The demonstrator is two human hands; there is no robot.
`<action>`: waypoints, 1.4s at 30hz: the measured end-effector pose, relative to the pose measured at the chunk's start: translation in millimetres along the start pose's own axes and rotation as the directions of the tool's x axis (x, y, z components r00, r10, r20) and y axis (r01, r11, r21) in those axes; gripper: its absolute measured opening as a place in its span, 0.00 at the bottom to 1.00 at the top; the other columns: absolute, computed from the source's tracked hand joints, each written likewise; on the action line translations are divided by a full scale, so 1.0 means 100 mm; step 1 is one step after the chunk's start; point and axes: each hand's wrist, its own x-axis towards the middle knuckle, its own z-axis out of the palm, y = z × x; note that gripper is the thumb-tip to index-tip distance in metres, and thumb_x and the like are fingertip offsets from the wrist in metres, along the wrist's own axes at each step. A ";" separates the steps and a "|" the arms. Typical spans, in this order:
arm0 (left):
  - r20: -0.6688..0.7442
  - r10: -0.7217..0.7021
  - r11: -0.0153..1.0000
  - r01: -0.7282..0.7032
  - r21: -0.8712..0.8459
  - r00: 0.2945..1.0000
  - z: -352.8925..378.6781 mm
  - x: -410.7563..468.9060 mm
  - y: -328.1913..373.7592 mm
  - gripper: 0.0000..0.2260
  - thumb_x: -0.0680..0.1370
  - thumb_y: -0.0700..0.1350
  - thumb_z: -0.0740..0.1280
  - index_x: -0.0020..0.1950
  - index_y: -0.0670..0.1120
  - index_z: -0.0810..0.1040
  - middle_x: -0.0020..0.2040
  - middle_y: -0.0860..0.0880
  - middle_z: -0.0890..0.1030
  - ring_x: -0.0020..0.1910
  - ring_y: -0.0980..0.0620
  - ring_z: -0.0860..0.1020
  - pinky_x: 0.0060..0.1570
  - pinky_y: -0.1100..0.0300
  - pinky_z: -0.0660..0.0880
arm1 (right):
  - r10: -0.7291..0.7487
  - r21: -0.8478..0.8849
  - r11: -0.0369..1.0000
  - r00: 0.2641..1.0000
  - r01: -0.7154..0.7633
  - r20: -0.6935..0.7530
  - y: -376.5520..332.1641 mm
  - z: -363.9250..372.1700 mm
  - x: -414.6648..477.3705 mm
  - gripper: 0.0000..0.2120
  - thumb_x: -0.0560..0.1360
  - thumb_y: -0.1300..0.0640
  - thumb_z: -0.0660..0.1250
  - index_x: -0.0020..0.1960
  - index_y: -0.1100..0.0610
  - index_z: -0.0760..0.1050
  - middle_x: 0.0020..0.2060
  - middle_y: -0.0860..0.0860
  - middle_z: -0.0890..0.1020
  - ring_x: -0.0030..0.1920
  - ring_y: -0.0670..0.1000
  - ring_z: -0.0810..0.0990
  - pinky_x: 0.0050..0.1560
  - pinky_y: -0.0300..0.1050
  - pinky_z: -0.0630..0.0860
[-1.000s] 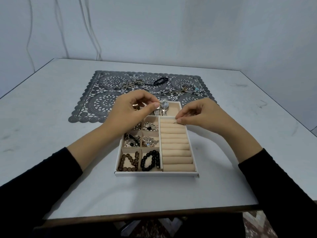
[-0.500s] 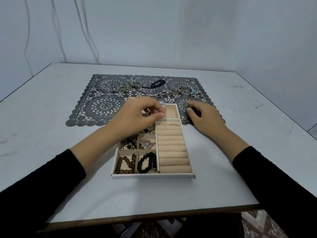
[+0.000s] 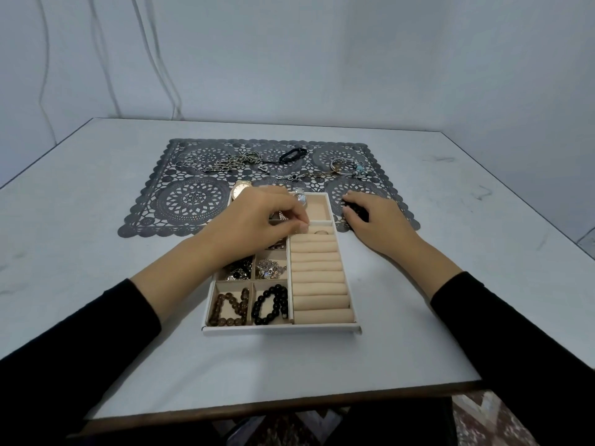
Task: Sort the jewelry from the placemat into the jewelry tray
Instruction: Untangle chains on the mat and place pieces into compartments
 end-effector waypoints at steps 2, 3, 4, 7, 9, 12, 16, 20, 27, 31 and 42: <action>0.041 0.015 1.000 -0.016 0.017 0.999 -0.01 -0.01 0.00 0.04 0.74 0.45 0.74 0.48 0.47 0.85 0.43 0.56 0.82 0.45 0.60 0.79 0.46 0.66 0.75 | 0.007 -0.005 1.000 1.000 -0.007 0.002 0.01 0.00 0.01 0.16 0.79 0.55 0.62 0.65 0.57 0.75 0.61 0.50 0.79 0.62 0.49 0.75 0.54 0.27 0.61; 0.060 0.019 0.999 -0.021 0.029 0.998 -0.02 -0.01 0.00 0.04 0.75 0.46 0.73 0.48 0.47 0.86 0.42 0.56 0.82 0.44 0.60 0.79 0.45 0.65 0.76 | 0.009 -0.005 1.000 1.000 -0.009 0.005 0.01 0.00 0.01 0.15 0.79 0.55 0.62 0.65 0.57 0.75 0.61 0.50 0.79 0.62 0.49 0.75 0.53 0.26 0.60; 0.075 0.023 0.999 -0.026 0.044 0.997 -0.02 -0.01 0.00 0.04 0.75 0.46 0.73 0.48 0.48 0.86 0.42 0.57 0.81 0.43 0.60 0.78 0.44 0.64 0.76 | 0.009 -0.004 1.000 1.000 -0.009 0.008 0.00 0.00 0.01 0.15 0.79 0.56 0.62 0.64 0.57 0.76 0.60 0.50 0.80 0.61 0.49 0.75 0.52 0.25 0.60; 0.109 0.008 0.997 -0.016 0.069 0.994 -0.05 0.00 -0.02 0.05 0.76 0.46 0.71 0.50 0.49 0.86 0.41 0.57 0.81 0.43 0.60 0.78 0.43 0.64 0.74 | 0.009 0.004 1.000 1.000 -0.009 0.010 0.00 -0.01 0.00 0.15 0.79 0.56 0.62 0.64 0.57 0.76 0.59 0.50 0.80 0.61 0.49 0.76 0.52 0.26 0.61; 0.117 -0.028 0.999 0.023 0.045 0.993 -0.06 0.01 -0.02 0.05 0.76 0.45 0.71 0.51 0.50 0.86 0.42 0.61 0.79 0.45 0.64 0.77 0.45 0.70 0.71 | 0.010 0.000 1.000 1.000 -0.010 0.010 0.00 -0.01 0.00 0.15 0.79 0.55 0.62 0.64 0.56 0.76 0.60 0.50 0.80 0.61 0.49 0.75 0.53 0.26 0.61; 0.107 -0.092 0.996 0.094 -0.010 0.990 -0.07 0.02 -0.01 0.05 0.76 0.45 0.72 0.51 0.51 0.85 0.44 0.63 0.80 0.47 0.67 0.78 0.47 0.72 0.72 | 0.014 -0.006 1.000 1.000 -0.014 0.013 0.01 0.00 0.01 0.15 0.79 0.55 0.62 0.65 0.56 0.75 0.61 0.50 0.80 0.62 0.49 0.75 0.53 0.26 0.60; 0.109 -0.143 0.988 0.149 -0.042 0.984 -0.07 0.03 0.01 0.05 0.75 0.48 0.73 0.49 0.52 0.85 0.46 0.58 0.83 0.48 0.61 0.80 0.51 0.59 0.77 | 0.013 -0.013 1.000 1.000 -0.013 0.012 0.02 0.00 0.02 0.16 0.79 0.55 0.62 0.65 0.56 0.75 0.61 0.50 0.79 0.62 0.48 0.75 0.53 0.26 0.60; 0.110 -0.193 0.975 0.203 -0.087 0.975 -0.07 0.03 0.02 0.04 0.73 0.48 0.75 0.47 0.52 0.85 0.44 0.57 0.84 0.46 0.60 0.80 0.50 0.59 0.78 | 0.016 -0.009 1.000 1.000 -0.016 0.011 0.03 0.01 0.02 0.16 0.79 0.54 0.63 0.65 0.56 0.75 0.61 0.49 0.79 0.62 0.48 0.75 0.53 0.25 0.59; 0.149 -0.307 0.913 0.335 -0.234 0.940 -0.05 0.08 0.01 0.05 0.70 0.46 0.78 0.43 0.49 0.85 0.39 0.52 0.85 0.42 0.55 0.83 0.50 0.57 0.80 | 0.011 0.005 1.000 1.000 -0.011 0.000 0.03 0.01 0.03 0.15 0.79 0.55 0.63 0.64 0.56 0.76 0.61 0.50 0.80 0.62 0.48 0.75 0.53 0.25 0.60; 0.165 -0.324 0.904 0.356 -0.238 0.932 -0.06 0.10 0.01 0.06 0.69 0.45 0.78 0.43 0.46 0.85 0.39 0.51 0.85 0.42 0.53 0.83 0.51 0.57 0.80 | 0.005 0.013 1.000 1.000 -0.005 -0.002 0.02 0.01 0.02 0.15 0.79 0.56 0.63 0.64 0.57 0.76 0.60 0.50 0.80 0.61 0.49 0.76 0.53 0.26 0.60; 0.021 -0.351 0.898 0.343 -0.274 0.936 -0.25 0.08 -0.03 0.03 0.73 0.45 0.74 0.46 0.50 0.84 0.42 0.53 0.85 0.41 0.59 0.81 0.43 0.66 0.78 | 0.065 0.043 0.997 0.997 -0.063 -0.046 0.01 -0.08 0.07 0.12 0.78 0.53 0.64 0.60 0.53 0.79 0.54 0.47 0.82 0.52 0.44 0.75 0.47 0.28 0.63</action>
